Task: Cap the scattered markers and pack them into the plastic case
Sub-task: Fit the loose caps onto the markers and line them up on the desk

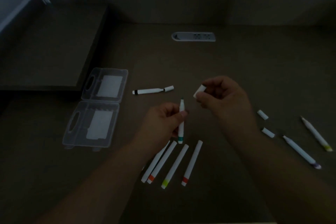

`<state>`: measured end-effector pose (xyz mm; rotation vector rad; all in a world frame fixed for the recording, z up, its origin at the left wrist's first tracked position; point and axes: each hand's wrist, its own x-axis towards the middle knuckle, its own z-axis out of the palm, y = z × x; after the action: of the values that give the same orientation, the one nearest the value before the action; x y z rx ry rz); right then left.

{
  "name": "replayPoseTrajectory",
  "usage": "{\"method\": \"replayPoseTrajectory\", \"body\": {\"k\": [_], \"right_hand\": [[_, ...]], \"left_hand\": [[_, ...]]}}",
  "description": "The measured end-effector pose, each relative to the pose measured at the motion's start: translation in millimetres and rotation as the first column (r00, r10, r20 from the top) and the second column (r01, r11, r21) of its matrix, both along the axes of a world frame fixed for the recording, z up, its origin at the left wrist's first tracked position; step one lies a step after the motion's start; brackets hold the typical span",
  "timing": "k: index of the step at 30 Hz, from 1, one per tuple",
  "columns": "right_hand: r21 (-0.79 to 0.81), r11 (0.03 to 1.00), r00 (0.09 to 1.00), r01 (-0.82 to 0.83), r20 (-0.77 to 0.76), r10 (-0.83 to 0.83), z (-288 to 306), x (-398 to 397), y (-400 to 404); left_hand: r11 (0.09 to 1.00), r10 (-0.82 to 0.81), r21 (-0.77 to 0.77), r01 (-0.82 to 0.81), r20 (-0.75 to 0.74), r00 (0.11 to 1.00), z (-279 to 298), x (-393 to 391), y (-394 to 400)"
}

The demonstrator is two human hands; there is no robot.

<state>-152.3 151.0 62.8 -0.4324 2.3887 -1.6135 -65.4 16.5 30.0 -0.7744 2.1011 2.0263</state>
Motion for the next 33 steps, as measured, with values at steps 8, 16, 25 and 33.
{"method": "replayPoseTrajectory", "body": {"k": [8, 16, 25, 33], "right_hand": [[-0.102, 0.994, 0.996, -0.03, 0.078, 0.038, 0, 4, 5], [-0.044, 0.995, 0.982, -0.094, 0.163, 0.1, -5, 16, 12], [0.003, 0.997, 0.979, -0.083, 0.185, 0.081, -14, 26, 29], [0.162, 0.986, 0.938, 0.046, 0.333, -0.099, -25, 22, 60]], "left_hand": [[0.995, -0.078, -0.07, 0.077, -0.016, 0.997, 2, 8, 15], [0.989, -0.075, -0.135, 0.067, -0.051, 0.996, 7, 9, 19], [0.994, -0.095, -0.052, 0.096, 0.031, 0.995, 4, 14, 34], [0.929, -0.201, -0.29, 0.229, 0.124, 0.972, 5, 4, 20]]}}
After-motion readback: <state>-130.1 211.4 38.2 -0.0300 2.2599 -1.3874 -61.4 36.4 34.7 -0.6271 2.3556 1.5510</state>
